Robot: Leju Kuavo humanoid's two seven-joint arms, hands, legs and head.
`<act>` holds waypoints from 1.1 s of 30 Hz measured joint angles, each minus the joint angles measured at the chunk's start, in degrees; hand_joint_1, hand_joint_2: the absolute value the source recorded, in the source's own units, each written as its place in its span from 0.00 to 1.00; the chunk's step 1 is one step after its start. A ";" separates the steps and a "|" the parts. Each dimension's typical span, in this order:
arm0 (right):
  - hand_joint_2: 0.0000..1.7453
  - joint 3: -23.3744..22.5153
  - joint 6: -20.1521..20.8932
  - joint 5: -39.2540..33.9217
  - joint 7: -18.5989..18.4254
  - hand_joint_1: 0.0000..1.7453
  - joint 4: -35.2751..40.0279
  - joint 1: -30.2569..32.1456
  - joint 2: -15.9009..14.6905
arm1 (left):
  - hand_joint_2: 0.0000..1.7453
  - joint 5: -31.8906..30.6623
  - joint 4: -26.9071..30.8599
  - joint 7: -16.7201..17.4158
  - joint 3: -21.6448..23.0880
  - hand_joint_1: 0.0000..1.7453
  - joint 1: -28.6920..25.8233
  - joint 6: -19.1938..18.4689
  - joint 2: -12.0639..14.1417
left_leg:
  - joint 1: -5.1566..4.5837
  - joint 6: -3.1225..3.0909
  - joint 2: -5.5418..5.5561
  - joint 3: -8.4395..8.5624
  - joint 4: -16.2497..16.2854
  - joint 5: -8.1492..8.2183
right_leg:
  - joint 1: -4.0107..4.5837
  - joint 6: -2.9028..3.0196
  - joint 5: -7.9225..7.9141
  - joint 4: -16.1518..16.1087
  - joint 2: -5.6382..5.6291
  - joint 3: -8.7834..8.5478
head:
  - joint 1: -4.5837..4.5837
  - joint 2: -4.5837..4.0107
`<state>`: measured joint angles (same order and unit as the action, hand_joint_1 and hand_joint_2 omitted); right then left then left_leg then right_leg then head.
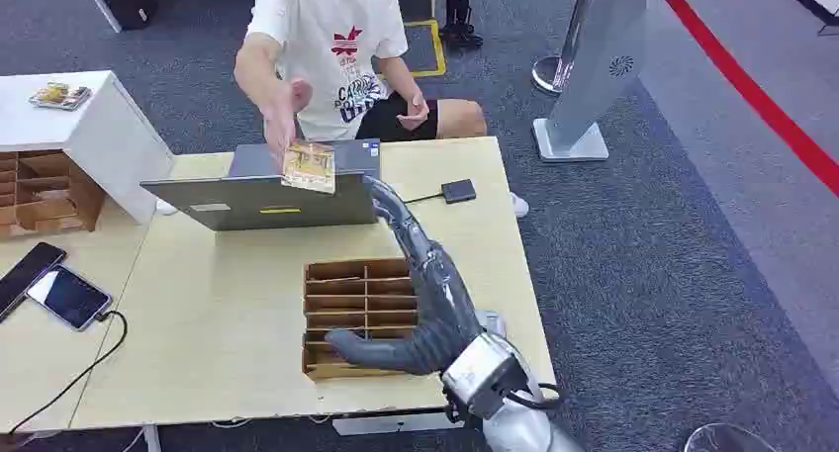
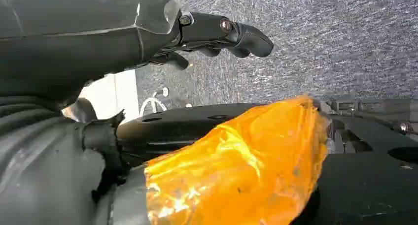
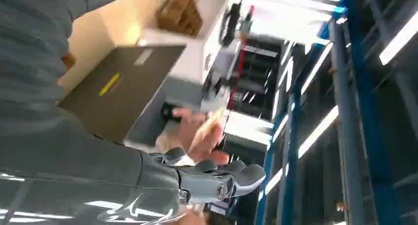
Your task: Pass the card to the sensor for recognition and then transmit it.
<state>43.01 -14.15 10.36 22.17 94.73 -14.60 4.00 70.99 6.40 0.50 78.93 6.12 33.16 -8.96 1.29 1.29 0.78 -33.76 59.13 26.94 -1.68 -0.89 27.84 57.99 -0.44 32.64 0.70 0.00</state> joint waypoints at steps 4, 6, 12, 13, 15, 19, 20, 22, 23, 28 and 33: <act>1.00 0.11 -7.05 13.99 -5.44 0.00 -0.31 -1.32 0.30 | 0.00 -0.87 0.00 0.81 0.15 0.00 0.09 -0.98 0.00 | 0.00 0.00 0.00 0.00 0.00 0.00 | 0.00 0.00 0.00 0.00 -0.01 0.00 | 0.02 0.00; 1.00 0.11 -8.14 18.88 -7.41 0.00 -0.50 -2.13 0.66 | 0.00 -1.38 0.00 1.16 0.46 0.00 0.14 -1.44 0.04 | 0.00 0.00 0.00 0.00 0.00 0.00 | 0.00 0.00 0.00 0.00 0.00 0.00 | 0.02 0.00; 1.00 0.11 -9.13 29.67 -11.46 0.00 -3.14 -7.11 0.89 | 0.00 -3.17 0.00 2.29 1.92 0.00 0.50 -3.06 0.31 | 0.00 0.00 0.00 0.00 0.00 -0.01 | 0.00 0.00 -0.01 0.01 0.00 -0.01 | 0.00 0.00; 1.00 0.11 -9.11 31.70 -12.07 0.00 -3.74 -7.97 1.01 | 0.00 -3.54 0.00 2.47 2.17 0.00 0.59 -3.46 0.35 | 0.00 0.01 0.00 0.00 0.00 -0.02 | 0.00 0.00 -0.01 0.01 0.00 -0.01 | 0.00 0.00; 1.00 0.11 -8.91 35.99 -13.58 0.00 -4.96 -9.62 1.35 | 0.00 -4.26 0.00 3.08 3.04 0.00 0.80 -4.04 0.35 | 0.00 0.01 0.00 0.00 0.00 -0.02 | 0.00 0.00 -0.02 0.02 -0.01 -0.01 | 0.00 0.00; 1.00 0.20 -7.60 40.70 -15.53 0.00 -6.89 -12.79 1.97 | 0.00 -5.27 0.00 3.96 4.48 0.00 1.13 -4.99 0.44 | 0.00 0.01 0.01 0.00 0.01 -0.02 | 0.00 0.00 -0.02 0.02 0.00 -0.01 | 0.02 0.00; 1.00 0.28 -7.38 41.27 -15.61 0.00 -7.30 -13.43 2.12 | 0.00 -5.51 0.00 4.07 4.74 0.00 1.17 -5.05 0.44 | 0.00 0.02 0.00 0.00 0.01 -0.02 | 0.00 0.00 -0.02 0.02 -0.01 -0.01 | 0.00 0.00; 1.00 0.63 -6.57 42.85 -16.40 0.00 -8.17 -14.63 2.32 | 0.00 -5.83 0.00 4.24 5.38 0.00 1.28 -5.38 0.44 | 0.00 0.02 0.00 0.00 0.01 -0.02 | 0.00 0.00 -0.02 0.02 -0.01 -0.01 | 0.02 0.00; 1.00 0.81 -6.31 43.54 -16.62 0.00 -8.59 -15.11 2.40 | 0.00 -6.06 0.00 4.44 5.66 0.00 1.32 -5.58 0.44 | 0.00 0.02 0.00 0.00 0.01 -0.02 | 0.00 0.00 -0.01 0.02 -0.01 0.00 | 0.00 0.00; 1.00 1.46 -4.76 45.64 -17.49 0.00 -10.71 -17.42 3.00 | 0.00 -6.93 0.00 5.33 6.67 0.00 1.58 -6.34 0.44 | 0.00 0.02 0.00 0.00 0.01 -0.02 | 0.00 0.00 -0.02 0.02 -0.01 0.00 | 0.00 0.00; 1.00 1.84 -4.52 46.03 -17.65 0.00 -11.96 -18.44 3.54 | 0.00 -7.13 0.00 5.60 7.15 0.00 1.82 -6.45 0.46 | 0.00 0.02 0.01 0.00 0.01 -0.02 | 0.00 0.00 -0.02 0.02 0.00 -0.01 | 0.02 0.00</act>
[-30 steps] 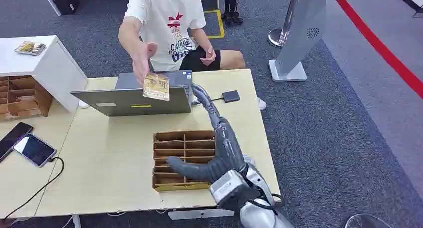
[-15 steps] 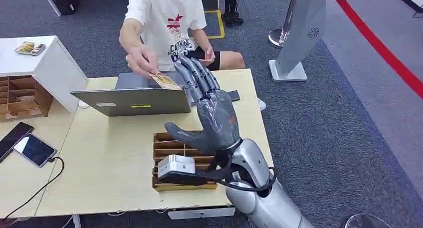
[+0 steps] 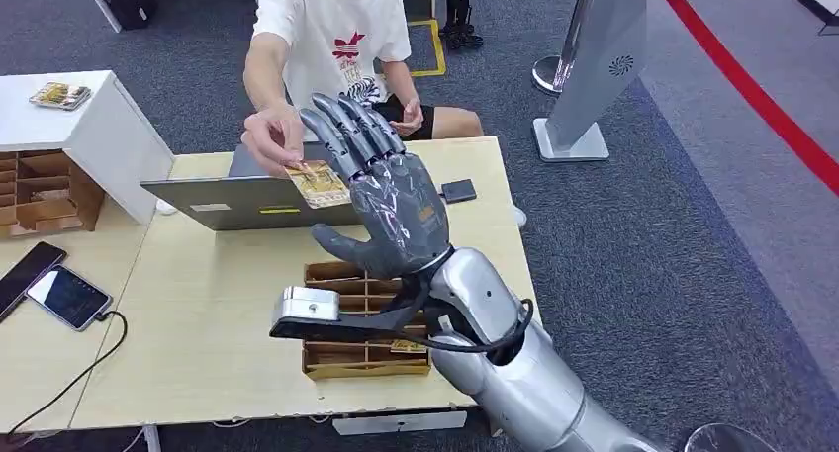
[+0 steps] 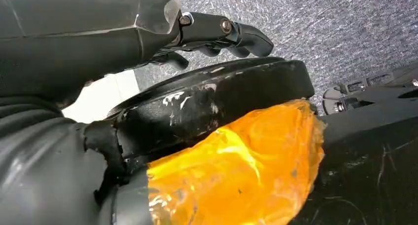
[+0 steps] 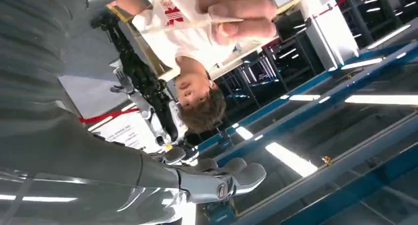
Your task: Pass the card to the sensor for recognition and then transmit it.
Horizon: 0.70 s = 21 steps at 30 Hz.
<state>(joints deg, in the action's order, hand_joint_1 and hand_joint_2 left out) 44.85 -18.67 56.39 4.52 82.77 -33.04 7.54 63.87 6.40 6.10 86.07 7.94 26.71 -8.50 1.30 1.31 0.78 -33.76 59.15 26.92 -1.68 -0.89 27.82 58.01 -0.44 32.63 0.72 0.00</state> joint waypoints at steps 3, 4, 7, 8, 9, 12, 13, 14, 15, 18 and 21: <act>1.00 0.00 0.00 0.00 0.00 0.00 0.00 0.00 0.00 | 0.00 0.00 0.00 0.00 0.00 0.00 0.00 0.00 0.00 | 0.00 0.00 0.00 0.00 0.00 0.00 | 0.00 0.00 0.00 0.00 0.00 0.00 | 0.00 0.00; 1.00 0.00 0.00 0.00 0.00 0.00 -0.02 -0.01 0.00 | 0.00 -0.02 0.00 0.02 0.00 0.00 0.00 0.00 0.00 | 0.00 0.00 0.00 0.00 0.00 0.00 | 0.00 0.00 0.00 0.00 0.00 0.00 | 0.00 0.00; 1.00 0.13 0.00 0.00 -0.15 0.00 -0.41 -0.28 0.13 | 0.00 -0.04 0.00 0.15 0.11 0.00 0.07 -0.06 0.00 | 0.00 0.00 0.00 0.00 0.00 0.00 | 0.00 0.00 0.00 0.00 0.00 0.00 | -0.02 0.00; 1.00 0.35 1.09 0.85 -0.85 0.00 -1.37 -1.27 0.52 | 0.00 -0.50 0.00 0.50 0.57 0.00 0.27 -0.37 0.00 | 0.00 0.00 0.00 0.00 0.00 0.00 | 0.00 0.00 0.00 0.00 -0.01 0.00 | 0.00 0.00; 1.00 0.52 2.12 1.49 -1.55 0.00 -2.51 -2.35 1.07 | 0.00 -1.16 0.00 1.03 1.20 0.00 0.47 -0.63 0.00 | 0.00 0.00 0.00 0.00 0.00 0.00 | 0.00 0.00 0.00 0.00 -0.01 0.00 | 0.00 0.00; 1.00 0.57 3.06 1.81 -2.16 0.00 -3.96 -3.51 1.90 | 0.00 -2.17 0.00 1.64 1.42 0.00 0.71 -1.09 0.00 | 0.00 0.00 0.00 0.00 0.00 0.00 | 0.00 0.00 0.00 0.01 -0.01 0.00 | -0.02 0.00; 1.00 0.59 3.19 1.81 -2.51 0.00 -4.52 -3.97 2.25 | 0.00 -2.58 0.00 1.75 1.46 0.00 0.86 -1.16 0.00 | 0.00 0.00 0.00 0.00 0.00 0.00 | 0.00 0.00 0.00 0.01 -0.01 0.00 | -0.02 0.00; 1.00 0.59 3.28 1.79 -2.71 0.01 -5.01 -4.41 2.54 | 0.00 -2.75 0.00 1.97 1.51 0.00 0.96 -1.18 0.00 | 0.00 0.00 0.00 0.00 0.00 -0.01 | 0.00 0.00 0.00 0.02 -0.01 0.00 | 0.00 0.00; 1.00 0.59 3.39 1.79 -2.73 0.44 -5.40 -4.73 2.84 | 0.00 -3.06 0.00 2.12 1.55 0.00 1.04 -1.22 0.00 | 0.00 0.00 0.00 0.00 0.00 -0.01 | 0.00 0.00 0.00 0.02 -0.01 0.00 | -0.02 0.00; 1.00 0.59 3.93 1.68 -3.08 1.00 -6.60 -5.55 3.67 | 0.00 -3.69 0.00 2.67 1.77 0.00 1.27 -1.51 0.00 | 0.00 0.01 0.00 0.00 0.00 -0.01 | 0.00 0.00 0.00 0.01 -0.01 0.00 | -0.02 0.00; 1.00 0.59 4.04 1.35 -3.32 1.00 -7.52 -5.97 4.26 | 0.00 -3.87 0.00 2.67 1.84 0.00 1.32 -1.51 0.00 | 0.00 0.01 0.00 0.00 0.00 -0.01 | 0.00 0.00 0.00 0.01 -0.01 0.00 | -0.02 0.00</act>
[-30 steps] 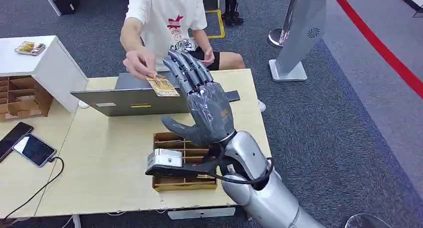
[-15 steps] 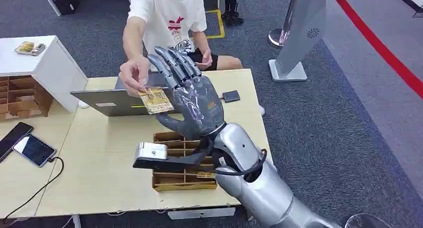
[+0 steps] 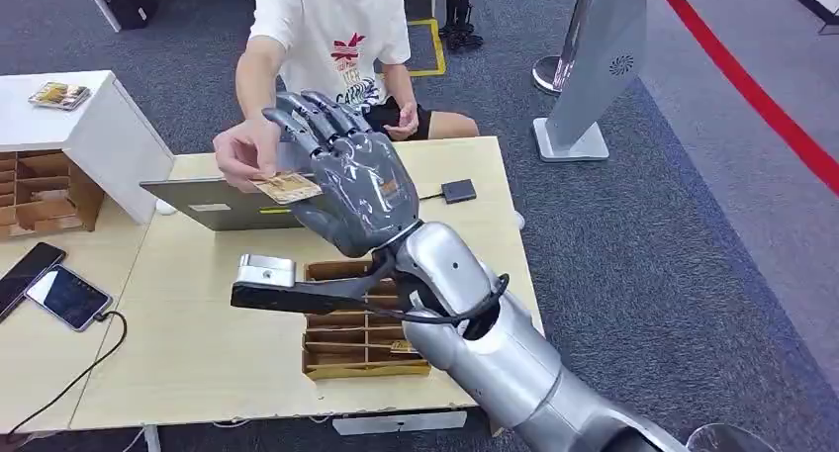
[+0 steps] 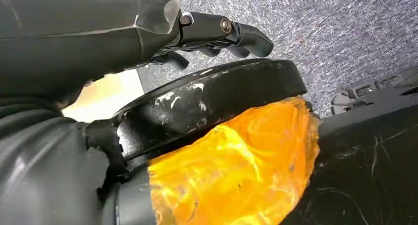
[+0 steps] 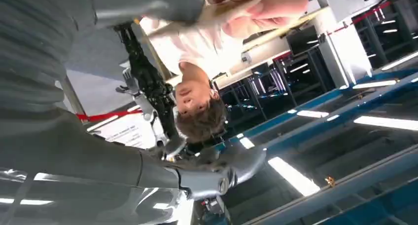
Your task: Pass the card to the sensor for recognition and then transmit it.
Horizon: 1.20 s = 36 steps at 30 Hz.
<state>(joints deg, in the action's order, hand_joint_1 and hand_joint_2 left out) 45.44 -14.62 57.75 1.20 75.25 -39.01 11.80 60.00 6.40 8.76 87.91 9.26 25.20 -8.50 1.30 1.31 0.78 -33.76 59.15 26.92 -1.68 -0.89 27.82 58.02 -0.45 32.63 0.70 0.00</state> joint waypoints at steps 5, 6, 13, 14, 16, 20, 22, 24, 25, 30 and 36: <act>1.00 -0.04 0.15 -0.31 -0.11 1.00 -0.83 -0.01 0.46 | 0.00 0.00 0.00 0.00 0.00 0.00 0.00 0.00 0.00 | 0.00 0.00 0.00 0.00 0.00 0.00 | 0.00 0.00 0.00 0.00 0.00 0.00 | 0.00 0.00; 1.00 -0.04 0.17 -0.31 -0.11 1.00 -0.94 -0.01 0.48 | 0.00 0.00 0.00 0.00 0.00 0.00 0.00 0.00 0.00 | 0.00 0.00 0.00 0.00 0.00 0.00 | 0.00 0.00 0.00 0.00 0.00 0.00 | 0.02 0.00; 1.00 -0.07 0.17 -0.33 -0.11 1.00 -1.40 -0.06 0.61 | 0.00 0.00 0.00 0.00 0.02 0.00 0.00 0.00 0.00 | 0.00 0.00 0.00 0.00 0.00 0.00 | 0.00 0.00 0.00 0.00 0.00 0.00 | 0.00 0.00; 1.00 -0.07 0.17 -0.35 -0.11 1.00 -1.42 -0.06 0.61 | 0.00 0.00 0.00 0.00 0.02 0.00 0.00 0.00 0.00 | 0.00 0.00 0.00 0.00 0.00 0.00 | 0.00 0.00 0.00 0.00 0.00 0.00 | 0.00 0.00; 1.00 -0.09 0.17 -0.39 -0.11 1.00 -1.53 -0.05 0.61 | 0.00 0.00 0.00 0.00 0.02 0.00 0.00 0.00 0.00 | 0.00 0.00 0.00 0.00 0.00 0.00 | 0.00 0.00 0.00 0.00 0.00 0.00 | 0.00 0.00; 1.00 -0.09 0.35 -0.72 -0.11 1.00 -1.97 -0.04 0.61 | 0.00 -0.02 0.00 0.02 0.02 0.00 0.00 0.00 0.00 | 0.00 0.00 0.00 0.00 0.00 0.00 | 0.00 0.00 0.00 0.00 0.00 0.00 | 0.00 0.00; 1.00 -0.09 0.35 -0.83 -0.11 1.00 -2.21 -0.05 0.61 | 0.00 -0.11 0.00 0.04 0.02 0.00 0.01 0.02 0.00 | 0.00 0.00 0.00 0.00 0.00 0.00 | 0.00 0.00 0.00 0.00 0.00 0.00 | 0.00 0.00; 1.00 -0.11 0.35 -0.94 -0.11 1.00 -2.36 -0.03 0.63 | 0.00 -0.18 0.00 0.04 0.04 0.00 0.01 0.09 0.00 | 0.00 0.00 0.00 0.00 0.00 0.00 | 0.00 0.00 0.00 0.00 0.00 0.01 | 0.00 -0.02; 1.00 -0.13 0.35 -1.07 -0.09 1.00 -2.42 -0.04 0.63 | 0.00 -0.17 0.00 0.04 0.04 0.00 0.01 0.15 0.00 | 0.00 0.00 0.00 0.00 0.00 0.00 | 0.00 0.00 0.00 0.00 0.00 0.01 | 0.00 0.00; 1.00 -0.31 0.35 -1.71 0.04 1.00 -2.84 0.03 0.90 | 0.00 -0.15 0.00 0.07 0.04 0.00 0.01 0.35 0.00 | 0.00 0.00 0.00 0.00 0.00 0.00 | 0.00 0.00 0.00 0.00 0.00 0.01 | 0.00 0.00; 1.00 -1.20 -0.07 -3.85 0.83 1.00 -3.17 0.62 0.94 | 0.00 0.04 0.00 0.04 0.04 0.00 0.01 0.57 0.00 | 0.00 0.00 0.00 0.00 0.01 0.00 | 0.00 0.00 0.00 0.00 0.00 0.01 | 0.00 0.00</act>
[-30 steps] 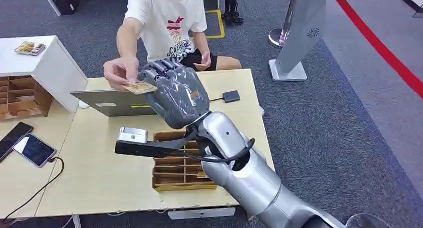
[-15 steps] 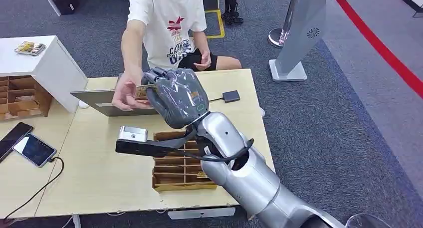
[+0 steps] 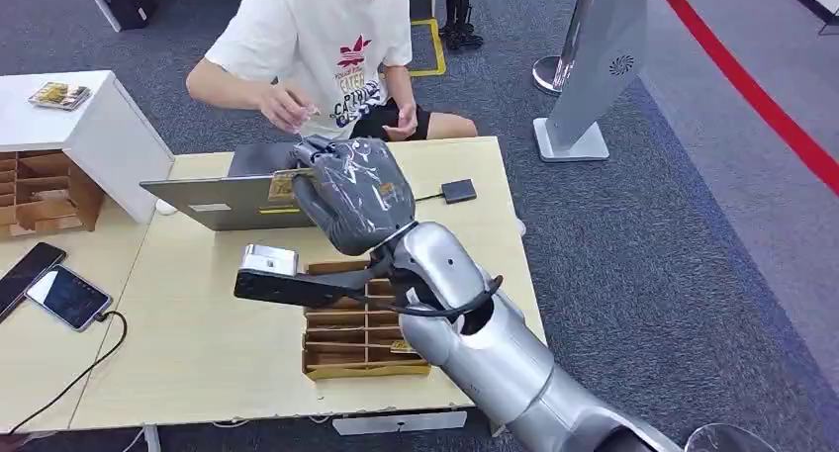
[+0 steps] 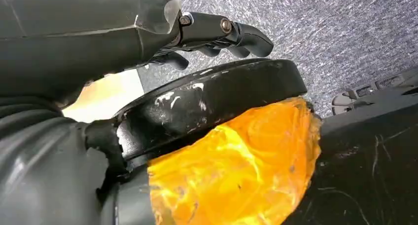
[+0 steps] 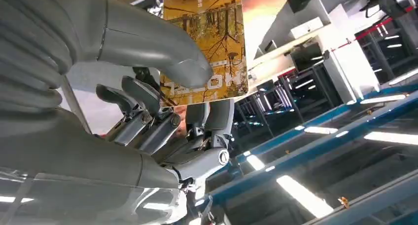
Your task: Pass the card to the sensor for recognition and then transmit it.
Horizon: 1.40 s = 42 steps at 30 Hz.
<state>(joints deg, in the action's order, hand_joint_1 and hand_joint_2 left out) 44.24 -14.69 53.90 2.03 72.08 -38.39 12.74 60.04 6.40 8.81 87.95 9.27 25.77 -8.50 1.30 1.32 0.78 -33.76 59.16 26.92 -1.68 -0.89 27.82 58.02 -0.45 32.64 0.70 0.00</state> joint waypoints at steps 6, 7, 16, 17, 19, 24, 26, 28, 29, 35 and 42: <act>1.00 -2.43 -0.87 -7.58 2.21 1.00 2.76 2.81 0.02 | 0.00 1.84 0.00 -1.22 0.00 0.00 -0.27 1.14 0.00 | 0.00 0.00 0.00 0.00 0.00 0.00 | 0.00 0.00 0.00 -0.01 0.00 0.01 | 0.00 0.00; 1.00 -2.93 -0.96 -8.04 2.27 1.00 3.49 3.23 0.02 | 0.00 1.92 0.00 -1.27 0.00 0.00 -0.34 1.18 -0.02 | 0.00 0.00 0.00 -0.01 0.00 0.00 | 0.00 0.00 0.00 -0.01 0.00 0.01 | 0.02 0.00; 1.00 -4.33 -1.00 -8.80 2.58 1.00 5.73 4.68 0.02 | 0.00 2.16 0.00 -1.38 0.00 0.00 -0.46 1.40 -0.02 | 0.00 0.00 -0.01 0.00 0.00 0.00 | 0.00 0.00 0.00 0.00 0.00 0.01 | 0.00 0.00; 1.00 -4.46 -1.05 -9.75 2.82 1.00 5.90 4.87 0.02 | 0.00 2.41 0.00 -1.53 0.00 0.00 -0.46 1.55 -0.02 | 0.00 0.00 -0.01 0.00 0.00 0.00 | 0.00 0.00 0.00 0.00 0.00 0.01 | 0.00 0.00; 1.00 -5.20 -1.22 -13.08 3.38 1.00 7.27 6.00 0.00 | 0.00 3.41 0.00 -2.29 -0.09 0.00 -0.63 2.12 -0.02 | 0.00 0.00 0.00 0.00 0.00 0.00 | 0.00 0.00 0.00 0.00 0.01 0.01 | 0.00 0.00; 1.00 -8.50 -0.53 -22.06 3.52 1.00 12.39 9.86 -1.22 | 0.00 5.82 0.00 -3.72 -0.74 0.00 -1.43 3.22 -0.07 | 0.00 -0.03 0.00 -0.02 0.01 0.03 | 0.00 -0.01 0.01 -0.06 0.01 0.03 | 0.00 0.00; 1.00 -10.06 0.26 -24.83 3.12 1.00 14.01 11.55 -2.23 | 0.00 6.65 0.00 -4.04 -1.14 0.00 -1.63 3.59 -0.07 | 0.00 -0.03 -0.01 -0.02 0.01 0.03 | -0.01 -0.01 0.01 -0.07 0.00 0.03 | 0.00 0.00; 1.00 -11.80 0.68 -26.74 2.97 1.00 15.36 13.44 -3.60 | 0.00 7.54 0.00 -4.30 -1.79 0.00 -1.82 3.89 -0.09 | 0.00 -0.04 -0.01 -0.02 0.01 0.04 | -0.01 -0.01 0.01 -0.08 0.01 0.03 | 0.00 0.00; 1.00 -12.42 0.90 -26.99 2.97 1.00 15.78 14.39 -4.29 | 0.00 7.87 0.00 -4.37 -2.08 0.00 -1.90 4.00 -0.09 | 0.00 -0.04 -0.01 -0.02 0.01 0.04 | -0.01 -0.01 0.01 -0.08 0.01 0.02 | 0.00 0.00; 1.00 -14.71 2.06 -23.82 1.57 1.00 16.74 20.96 -9.03 | 0.00 9.66 0.00 -4.66 -3.61 0.00 -2.09 4.11 -0.13 | 0.00 -0.05 -0.01 -0.02 0.01 0.05 | 0.00 -0.01 0.01 -0.08 0.03 0.02 | 0.00 0.00; 1.00 -16.64 2.52 -21.44 0.24 1.00 16.72 27.74 -13.44 | 0.00 11.19 0.00 -4.74 -4.83 0.00 -2.11 4.31 -0.20 | 0.00 -0.03 -0.01 -0.03 0.01 0.08 | 0.00 -0.01 0.03 -0.08 0.03 0.03 | 0.02 0.00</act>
<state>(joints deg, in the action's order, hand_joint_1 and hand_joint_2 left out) 27.60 -12.17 32.46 2.27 88.80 -10.64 -0.70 71.23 6.40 4.06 83.12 7.16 30.08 -8.70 1.30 1.28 0.77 -33.79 59.17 27.00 -1.68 -0.90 27.85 57.94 -0.42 32.67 0.72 0.00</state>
